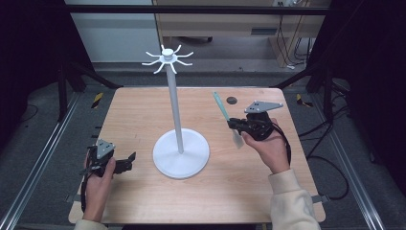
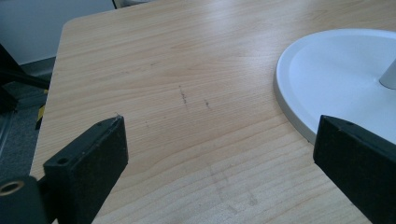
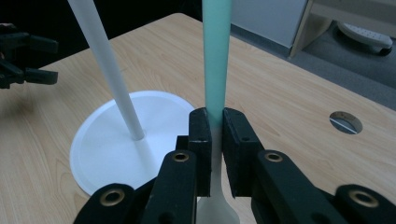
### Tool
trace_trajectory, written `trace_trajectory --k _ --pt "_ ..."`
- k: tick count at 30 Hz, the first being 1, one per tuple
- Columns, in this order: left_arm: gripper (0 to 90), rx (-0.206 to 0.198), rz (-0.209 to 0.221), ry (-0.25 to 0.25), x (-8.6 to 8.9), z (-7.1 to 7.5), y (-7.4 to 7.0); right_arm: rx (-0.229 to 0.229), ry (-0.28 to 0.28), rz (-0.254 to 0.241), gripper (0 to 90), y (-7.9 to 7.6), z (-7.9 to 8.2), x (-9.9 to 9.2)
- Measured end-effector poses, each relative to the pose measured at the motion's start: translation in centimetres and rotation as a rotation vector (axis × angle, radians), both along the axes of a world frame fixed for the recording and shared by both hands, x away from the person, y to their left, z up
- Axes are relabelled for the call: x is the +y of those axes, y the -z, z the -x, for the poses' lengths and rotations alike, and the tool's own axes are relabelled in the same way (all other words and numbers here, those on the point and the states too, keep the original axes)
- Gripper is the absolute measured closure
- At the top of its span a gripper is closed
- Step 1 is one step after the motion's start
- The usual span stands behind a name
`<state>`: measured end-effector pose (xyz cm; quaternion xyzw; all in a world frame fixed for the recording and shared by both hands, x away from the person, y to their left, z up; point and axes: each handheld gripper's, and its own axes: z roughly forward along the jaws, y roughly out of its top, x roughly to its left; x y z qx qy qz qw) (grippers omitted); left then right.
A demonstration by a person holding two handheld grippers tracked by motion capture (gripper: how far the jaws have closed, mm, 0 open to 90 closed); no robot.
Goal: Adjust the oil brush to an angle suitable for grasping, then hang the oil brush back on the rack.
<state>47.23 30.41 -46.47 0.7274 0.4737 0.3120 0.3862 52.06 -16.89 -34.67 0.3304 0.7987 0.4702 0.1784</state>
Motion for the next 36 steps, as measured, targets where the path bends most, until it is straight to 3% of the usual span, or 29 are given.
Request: trace_trajectory --k 18,25,36 --pt "2.7 0.001 0.003 -0.001 0.0 0.0 0.0 -0.082 -0.004 -0.099 82.5 -2.4 1.6 -0.2" --pt "2.7 0.001 -0.001 0.005 -0.1 0.0 0.0 -0.12 0.019 -0.136 82.4 -2.9 2.1 0.0" --pt "2.7 0.007 -0.01 0.011 -0.2 0.0 0.0 -0.163 0.002 -0.187 82.4 -3.4 2.7 0.6"
